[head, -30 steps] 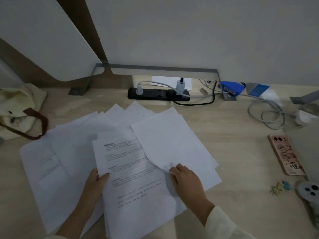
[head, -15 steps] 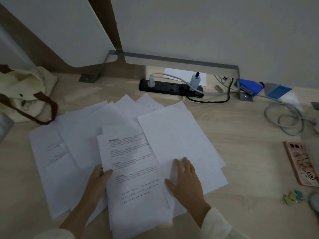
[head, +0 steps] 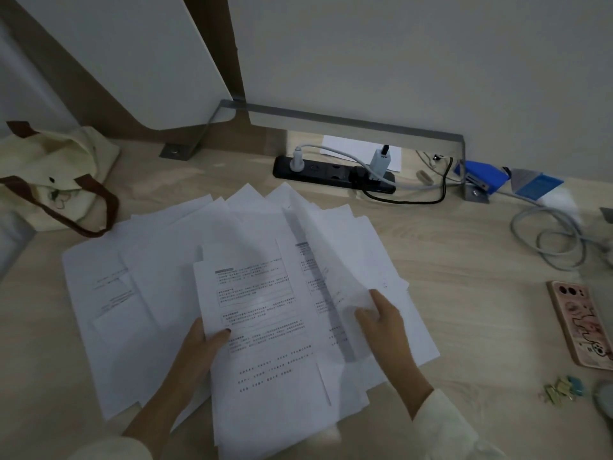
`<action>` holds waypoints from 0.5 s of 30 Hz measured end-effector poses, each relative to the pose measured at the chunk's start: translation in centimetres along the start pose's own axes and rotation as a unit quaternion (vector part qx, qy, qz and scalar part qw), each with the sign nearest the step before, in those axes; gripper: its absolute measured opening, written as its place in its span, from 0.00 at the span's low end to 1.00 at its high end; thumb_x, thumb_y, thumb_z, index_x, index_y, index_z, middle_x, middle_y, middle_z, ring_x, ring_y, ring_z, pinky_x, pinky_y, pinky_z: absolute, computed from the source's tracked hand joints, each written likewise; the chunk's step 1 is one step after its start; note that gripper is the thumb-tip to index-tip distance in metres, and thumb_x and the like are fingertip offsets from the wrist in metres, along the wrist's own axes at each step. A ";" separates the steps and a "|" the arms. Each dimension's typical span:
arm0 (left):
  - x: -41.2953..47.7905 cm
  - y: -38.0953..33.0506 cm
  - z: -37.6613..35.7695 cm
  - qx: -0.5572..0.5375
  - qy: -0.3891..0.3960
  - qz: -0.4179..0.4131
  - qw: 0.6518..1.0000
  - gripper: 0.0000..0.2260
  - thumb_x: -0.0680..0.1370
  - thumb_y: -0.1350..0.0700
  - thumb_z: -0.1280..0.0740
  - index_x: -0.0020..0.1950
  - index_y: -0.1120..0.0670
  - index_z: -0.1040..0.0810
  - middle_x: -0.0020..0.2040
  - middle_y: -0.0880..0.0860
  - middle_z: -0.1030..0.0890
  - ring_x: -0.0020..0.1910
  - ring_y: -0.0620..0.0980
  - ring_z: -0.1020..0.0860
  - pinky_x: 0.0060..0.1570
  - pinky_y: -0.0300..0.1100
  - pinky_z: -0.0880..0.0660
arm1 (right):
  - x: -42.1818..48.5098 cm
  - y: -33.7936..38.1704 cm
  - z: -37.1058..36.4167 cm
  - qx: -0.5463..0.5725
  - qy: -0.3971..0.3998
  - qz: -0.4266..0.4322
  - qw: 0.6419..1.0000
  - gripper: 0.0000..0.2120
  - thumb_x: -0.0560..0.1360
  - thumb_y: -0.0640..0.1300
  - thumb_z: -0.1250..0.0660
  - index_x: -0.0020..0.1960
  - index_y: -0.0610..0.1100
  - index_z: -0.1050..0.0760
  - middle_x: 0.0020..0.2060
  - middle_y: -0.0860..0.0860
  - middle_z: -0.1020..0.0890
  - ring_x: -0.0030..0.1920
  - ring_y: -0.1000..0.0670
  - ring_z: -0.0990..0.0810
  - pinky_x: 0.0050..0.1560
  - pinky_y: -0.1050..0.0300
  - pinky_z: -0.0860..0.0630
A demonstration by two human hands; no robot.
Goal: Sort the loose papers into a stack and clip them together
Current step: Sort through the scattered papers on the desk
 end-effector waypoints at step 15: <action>0.6 0.5 0.6 -0.032 0.013 0.003 0.999 0.17 0.78 0.61 0.38 0.68 0.55 0.31 0.60 0.55 0.23 0.56 0.54 0.24 0.58 0.48 0.29 | -2.1 -4.7 2.4 0.264 -0.015 -0.214 0.940 0.11 0.75 0.35 0.42 0.44 0.43 0.22 0.43 0.41 0.20 0.44 0.39 0.22 0.42 0.52 0.27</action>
Point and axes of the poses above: each hand's wrist, its own x-axis towards the middle knuckle, its own z-axis out of the back of the hand, y = z × x, the point moved 3 cm from there along x, towards the middle knuckle
